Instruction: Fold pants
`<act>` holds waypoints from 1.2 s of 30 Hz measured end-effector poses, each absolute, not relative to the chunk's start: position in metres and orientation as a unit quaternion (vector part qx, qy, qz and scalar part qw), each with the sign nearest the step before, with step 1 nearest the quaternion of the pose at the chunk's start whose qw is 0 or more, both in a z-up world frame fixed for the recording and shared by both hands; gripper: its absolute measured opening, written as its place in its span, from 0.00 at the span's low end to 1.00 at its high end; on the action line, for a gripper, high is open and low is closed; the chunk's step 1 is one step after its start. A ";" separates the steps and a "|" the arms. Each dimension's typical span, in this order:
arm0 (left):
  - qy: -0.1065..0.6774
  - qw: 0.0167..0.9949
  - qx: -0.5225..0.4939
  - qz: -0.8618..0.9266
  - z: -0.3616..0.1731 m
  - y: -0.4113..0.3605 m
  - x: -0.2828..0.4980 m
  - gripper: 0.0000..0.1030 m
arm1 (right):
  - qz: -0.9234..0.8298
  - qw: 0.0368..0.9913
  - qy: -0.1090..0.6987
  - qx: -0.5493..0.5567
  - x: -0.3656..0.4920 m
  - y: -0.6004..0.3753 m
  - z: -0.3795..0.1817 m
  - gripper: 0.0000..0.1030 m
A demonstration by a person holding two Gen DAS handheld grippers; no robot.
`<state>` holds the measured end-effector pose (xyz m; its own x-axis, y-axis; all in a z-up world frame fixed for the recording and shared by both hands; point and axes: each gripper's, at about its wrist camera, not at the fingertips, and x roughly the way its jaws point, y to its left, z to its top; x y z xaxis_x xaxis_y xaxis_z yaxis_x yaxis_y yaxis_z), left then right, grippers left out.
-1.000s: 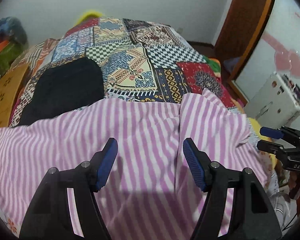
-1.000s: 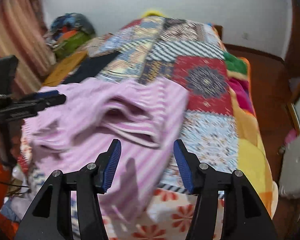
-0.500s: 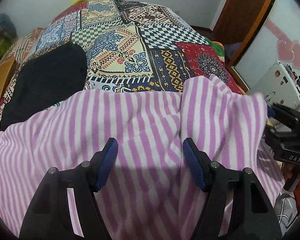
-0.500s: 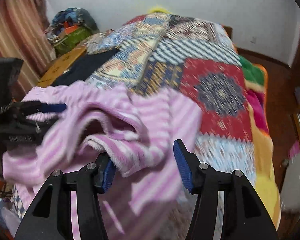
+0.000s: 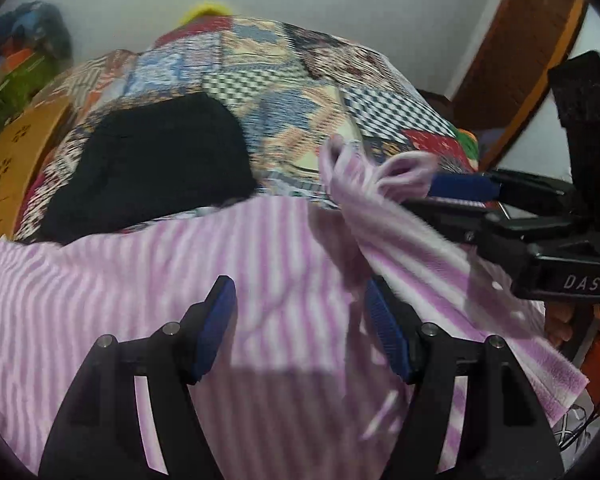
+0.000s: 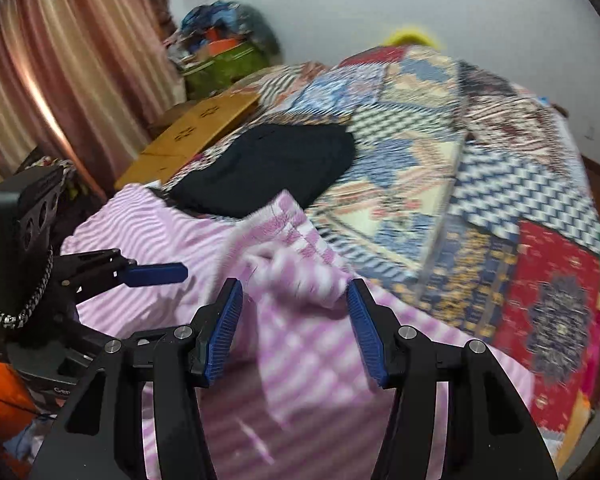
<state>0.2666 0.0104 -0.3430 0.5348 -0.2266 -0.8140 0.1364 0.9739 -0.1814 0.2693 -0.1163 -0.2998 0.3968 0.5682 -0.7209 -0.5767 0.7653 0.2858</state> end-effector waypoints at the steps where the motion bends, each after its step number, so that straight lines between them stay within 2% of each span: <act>1: 0.471 0.875 -0.053 -0.097 -0.343 0.018 0.265 0.65 | 0.350 0.830 0.435 -0.005 0.271 -0.109 -0.302 0.49; 8: 0.473 0.876 -0.070 -0.064 -0.343 0.051 0.248 0.65 | 0.361 0.831 0.424 -0.017 0.258 -0.098 -0.288 0.49; 19: 0.431 0.895 -0.085 -0.075 -0.298 0.050 0.205 0.66 | 0.308 0.855 0.415 -0.049 0.201 -0.145 -0.265 0.51; 20: 0.433 0.894 -0.080 -0.081 -0.297 0.045 0.202 0.68 | 0.305 0.855 0.417 -0.046 0.196 -0.149 -0.266 0.51; 23: 0.439 0.890 -0.079 -0.092 -0.301 0.036 0.191 0.86 | 0.301 0.851 0.428 -0.035 0.179 -0.156 -0.271 0.51; 29: 0.479 0.867 -0.095 -0.102 -0.330 0.028 0.182 0.87 | 0.309 0.839 0.447 -0.039 0.156 -0.147 -0.285 0.51; 36: 0.488 0.864 -0.073 -0.099 -0.343 0.030 0.156 0.87 | 0.335 0.813 0.471 -0.064 0.146 -0.118 -0.305 0.51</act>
